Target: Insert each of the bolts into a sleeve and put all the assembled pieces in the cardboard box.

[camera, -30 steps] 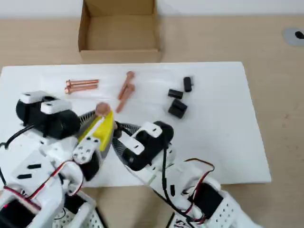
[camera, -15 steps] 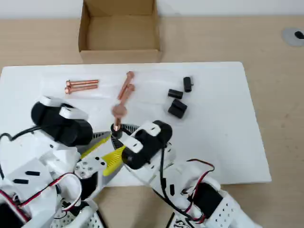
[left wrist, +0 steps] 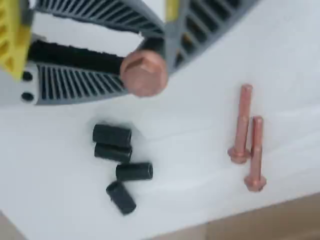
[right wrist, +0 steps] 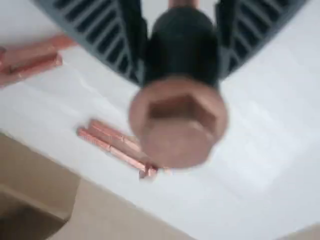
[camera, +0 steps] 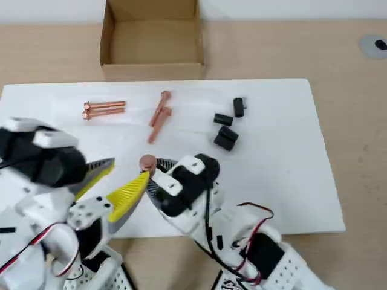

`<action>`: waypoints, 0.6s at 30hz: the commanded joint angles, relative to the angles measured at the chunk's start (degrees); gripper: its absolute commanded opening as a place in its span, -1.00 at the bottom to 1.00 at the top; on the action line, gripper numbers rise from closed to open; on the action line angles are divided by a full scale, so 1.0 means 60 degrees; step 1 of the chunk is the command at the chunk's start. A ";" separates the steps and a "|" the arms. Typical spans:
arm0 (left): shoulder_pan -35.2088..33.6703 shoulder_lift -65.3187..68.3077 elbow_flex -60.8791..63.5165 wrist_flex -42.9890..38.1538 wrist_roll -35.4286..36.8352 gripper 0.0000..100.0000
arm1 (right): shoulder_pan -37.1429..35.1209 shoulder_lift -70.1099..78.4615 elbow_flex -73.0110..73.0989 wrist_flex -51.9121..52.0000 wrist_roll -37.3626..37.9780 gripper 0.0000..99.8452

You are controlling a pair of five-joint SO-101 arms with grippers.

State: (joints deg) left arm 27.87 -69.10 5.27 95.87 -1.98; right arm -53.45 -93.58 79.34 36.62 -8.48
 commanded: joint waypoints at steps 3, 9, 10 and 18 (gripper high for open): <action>-0.0132 0.0593 -0.1568 0.0205 0.0484 -0.59 | 0.0813 -0.0125 -0.0535 -0.0117 -0.0044 -0.98; -0.1700 0.1018 -0.1934 0.0147 0.0659 -0.60 | 0.2220 0.0447 -0.0842 -0.1451 -0.0044 -0.98; -0.2183 0.1106 -0.1773 0.0044 0.0659 -0.60 | 0.2337 0.0784 -0.1092 -0.1612 -0.0059 -0.98; -0.5626 0.1311 0.1319 -0.1656 -0.0850 -0.60 | 0.3597 0.5707 -0.5429 -0.2198 -0.0674 -0.98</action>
State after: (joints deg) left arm -0.18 -61.80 6.86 89.98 -4.35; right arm -34.99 -70.46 61.32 25.54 -10.68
